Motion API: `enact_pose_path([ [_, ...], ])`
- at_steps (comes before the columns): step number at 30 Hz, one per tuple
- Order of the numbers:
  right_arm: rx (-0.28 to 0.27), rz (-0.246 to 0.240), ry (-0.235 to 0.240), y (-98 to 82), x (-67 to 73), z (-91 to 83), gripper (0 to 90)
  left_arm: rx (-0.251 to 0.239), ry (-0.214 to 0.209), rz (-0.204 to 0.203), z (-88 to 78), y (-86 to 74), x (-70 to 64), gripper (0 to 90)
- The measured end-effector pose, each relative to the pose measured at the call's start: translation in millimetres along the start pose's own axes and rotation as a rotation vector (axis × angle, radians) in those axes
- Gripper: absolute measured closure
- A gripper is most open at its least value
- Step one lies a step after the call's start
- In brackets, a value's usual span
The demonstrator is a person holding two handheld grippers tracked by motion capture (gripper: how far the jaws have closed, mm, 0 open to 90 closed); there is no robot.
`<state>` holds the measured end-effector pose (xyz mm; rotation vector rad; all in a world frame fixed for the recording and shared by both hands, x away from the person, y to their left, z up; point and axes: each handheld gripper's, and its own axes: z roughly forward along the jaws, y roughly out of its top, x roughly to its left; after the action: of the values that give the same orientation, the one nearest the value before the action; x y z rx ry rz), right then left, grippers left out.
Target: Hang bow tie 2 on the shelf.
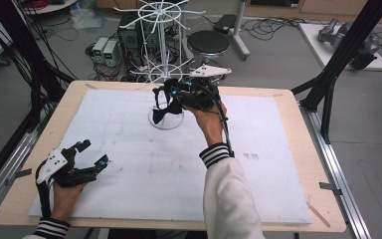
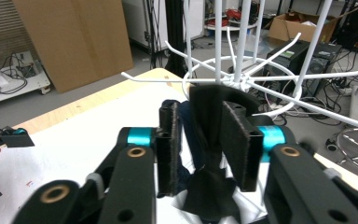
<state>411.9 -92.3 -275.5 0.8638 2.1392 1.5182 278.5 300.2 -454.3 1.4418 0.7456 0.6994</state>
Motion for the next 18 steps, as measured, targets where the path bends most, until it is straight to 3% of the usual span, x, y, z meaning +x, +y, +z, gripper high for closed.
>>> enact_pose_path([
  [3,-0.001,-0.011,0.007,0.4,1.4,-0.2,62.7,0.0,0.0,0.0,0.0,0.0,0.0,12.9],
  [6,-0.012,-0.021,0.008,1.4,3.2,-1.9,53.2,-0.001,0.0,-0.002,0.0,0.0,0.1,12.9],
  [9,-0.013,-0.04,-0.001,3.4,8.4,-6.4,28.7,-0.005,0.002,-0.007,0.2,-0.1,0.4,12.9],
  [12,-0.015,-0.072,-0.012,5.7,13.8,-12.6,11.3,-0.005,0.004,-0.009,0.2,-0.2,0.5,12.9],
  [16,0.002,-0.101,0.011,6.5,17.1,-28.5,10.3,-0.002,0.003,-0.005,0.0,0.0,0.1,12.9],
  [18,-0.015,-0.106,0.02,3.7,18.1,-38.4,10.3,-0.004,0.004,-0.005,0.0,-0.1,0.0,12.9],
])
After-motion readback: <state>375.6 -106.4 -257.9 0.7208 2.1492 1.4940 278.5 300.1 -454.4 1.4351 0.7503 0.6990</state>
